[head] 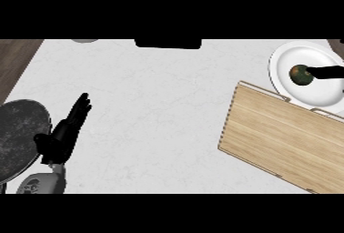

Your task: Pick the squash from the tray and place it in the plate

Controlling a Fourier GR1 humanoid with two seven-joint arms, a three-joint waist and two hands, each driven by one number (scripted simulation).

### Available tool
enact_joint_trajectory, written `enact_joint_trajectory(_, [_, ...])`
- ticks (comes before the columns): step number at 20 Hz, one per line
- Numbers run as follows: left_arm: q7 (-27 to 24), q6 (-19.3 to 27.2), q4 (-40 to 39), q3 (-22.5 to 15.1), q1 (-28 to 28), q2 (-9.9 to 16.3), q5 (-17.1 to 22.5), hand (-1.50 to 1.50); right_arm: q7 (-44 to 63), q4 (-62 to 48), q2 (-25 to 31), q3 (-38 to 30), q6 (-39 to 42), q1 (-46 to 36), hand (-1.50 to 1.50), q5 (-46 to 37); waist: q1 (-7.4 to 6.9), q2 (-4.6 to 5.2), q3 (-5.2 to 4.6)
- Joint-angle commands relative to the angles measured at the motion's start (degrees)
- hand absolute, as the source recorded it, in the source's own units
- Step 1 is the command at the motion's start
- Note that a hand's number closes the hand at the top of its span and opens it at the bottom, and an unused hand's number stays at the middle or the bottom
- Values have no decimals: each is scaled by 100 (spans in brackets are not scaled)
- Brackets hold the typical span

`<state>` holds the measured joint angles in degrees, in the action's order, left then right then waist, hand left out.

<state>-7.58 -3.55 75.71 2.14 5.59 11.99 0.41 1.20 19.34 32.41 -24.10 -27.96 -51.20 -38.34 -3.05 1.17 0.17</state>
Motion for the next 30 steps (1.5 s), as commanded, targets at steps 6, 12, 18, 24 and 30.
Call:
enact_joint_trajectory(6, [23, -66, -201, 160, 200, 73, 76, 0, -895, -83, 32, -1091, -509, -132, -150, 1068, 80, 10, 10])
enact_joint_trajectory(12, [44, -131, -6, 259, -6, 124, 187, 0, -1917, 95, 245, -2074, 312, 341, -150, 2250, 187, -48, 8])
enact_joint_trajectory(18, [177, 79, 385, 108, -312, -32, 10, 0, -3083, 38, 608, -2584, 1369, 1423, -150, 2927, 221, -79, 3])
enact_joint_trajectory(24, [356, 146, 161, 117, -35, -91, -54, 0, -3643, -278, 1182, -2615, 2532, 2180, -150, 3120, 240, -68, 3])
enact_joint_trajectory(30, [386, 6, 538, 85, -224, -112, 18, 0, -4103, -618, 1398, -2495, 2692, 2445, -150, 3124, 166, -61, 10])
